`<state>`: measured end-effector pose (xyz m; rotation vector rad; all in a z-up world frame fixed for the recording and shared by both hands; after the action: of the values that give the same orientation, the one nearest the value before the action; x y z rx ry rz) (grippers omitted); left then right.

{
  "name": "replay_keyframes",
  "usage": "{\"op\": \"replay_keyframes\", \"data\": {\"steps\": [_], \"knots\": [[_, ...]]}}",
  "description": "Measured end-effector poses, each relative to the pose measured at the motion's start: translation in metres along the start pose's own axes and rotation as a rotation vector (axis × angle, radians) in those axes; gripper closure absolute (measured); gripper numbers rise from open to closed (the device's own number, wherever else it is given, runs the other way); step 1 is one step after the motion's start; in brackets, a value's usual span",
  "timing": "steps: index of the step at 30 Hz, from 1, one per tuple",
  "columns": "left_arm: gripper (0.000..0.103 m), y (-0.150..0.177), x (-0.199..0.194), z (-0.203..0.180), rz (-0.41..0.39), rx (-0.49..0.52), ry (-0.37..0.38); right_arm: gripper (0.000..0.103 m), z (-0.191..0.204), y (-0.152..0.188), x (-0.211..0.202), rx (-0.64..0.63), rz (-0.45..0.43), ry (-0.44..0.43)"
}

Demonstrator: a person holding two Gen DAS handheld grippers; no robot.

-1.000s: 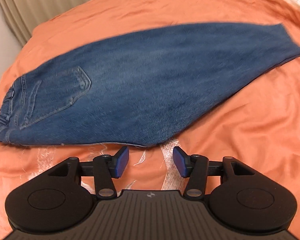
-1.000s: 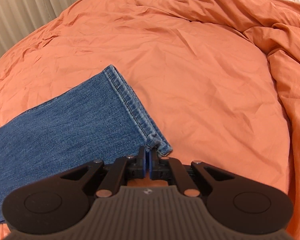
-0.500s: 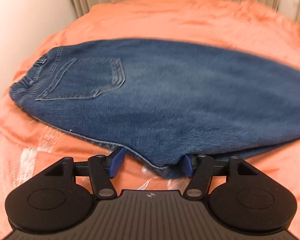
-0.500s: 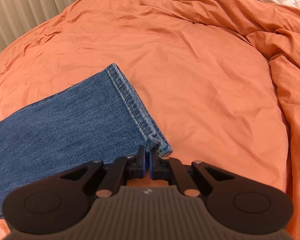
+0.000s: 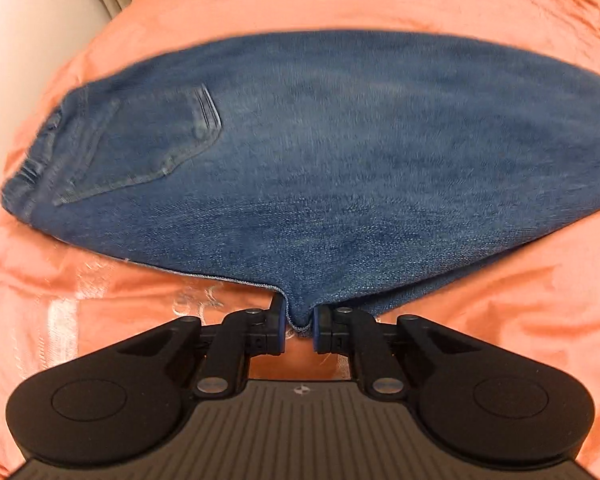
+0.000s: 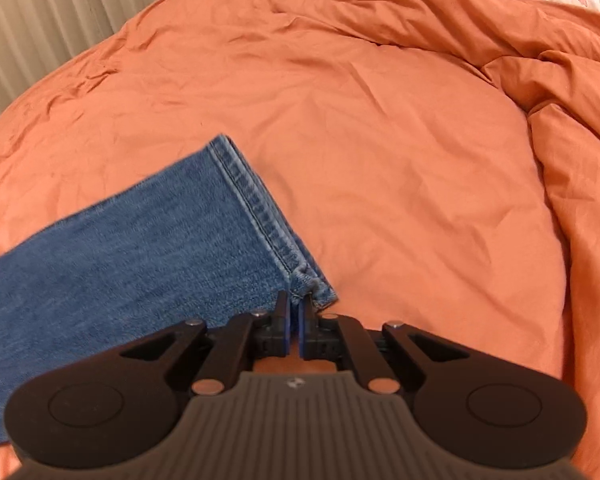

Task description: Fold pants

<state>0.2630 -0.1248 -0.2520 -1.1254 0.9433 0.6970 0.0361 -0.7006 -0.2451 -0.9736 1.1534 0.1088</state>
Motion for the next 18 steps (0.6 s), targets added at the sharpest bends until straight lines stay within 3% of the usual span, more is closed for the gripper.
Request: {"op": "replay_keyframes", "data": {"steps": [8,11,13,15,18], "knots": [[0.08,0.011,-0.002,0.006,0.145,0.083,0.026,0.103,-0.003,0.002,0.018,0.015,0.019,-0.017],[0.08,0.015,-0.017,0.015,0.133,0.127,0.019,0.103,-0.007,0.0,0.012,0.047,0.017,-0.033],[0.08,0.01,-0.029,0.018,0.124,0.139,0.041,0.073,-0.015,-0.003,0.003,0.085,-0.001,0.0],[0.079,0.0,-0.043,0.015,0.1,0.16,0.06,0.07,-0.023,-0.005,-0.005,0.097,-0.016,0.005],[0.075,-0.022,-0.063,-0.001,0.041,0.203,0.088,0.07,-0.031,-0.001,-0.012,0.206,0.002,-0.097]]}}
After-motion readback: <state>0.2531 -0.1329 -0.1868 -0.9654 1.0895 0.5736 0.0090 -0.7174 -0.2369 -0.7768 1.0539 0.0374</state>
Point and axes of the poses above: each gripper's, at about its wrist camera, not at the fingertips, and x roughly the way its jaws point, z to its left, y to its underside, the point moved 10 cm from there along x, roughly the way its jaws point, and after that the axes turned 4 degrees about -x, right-handed, at the moved point
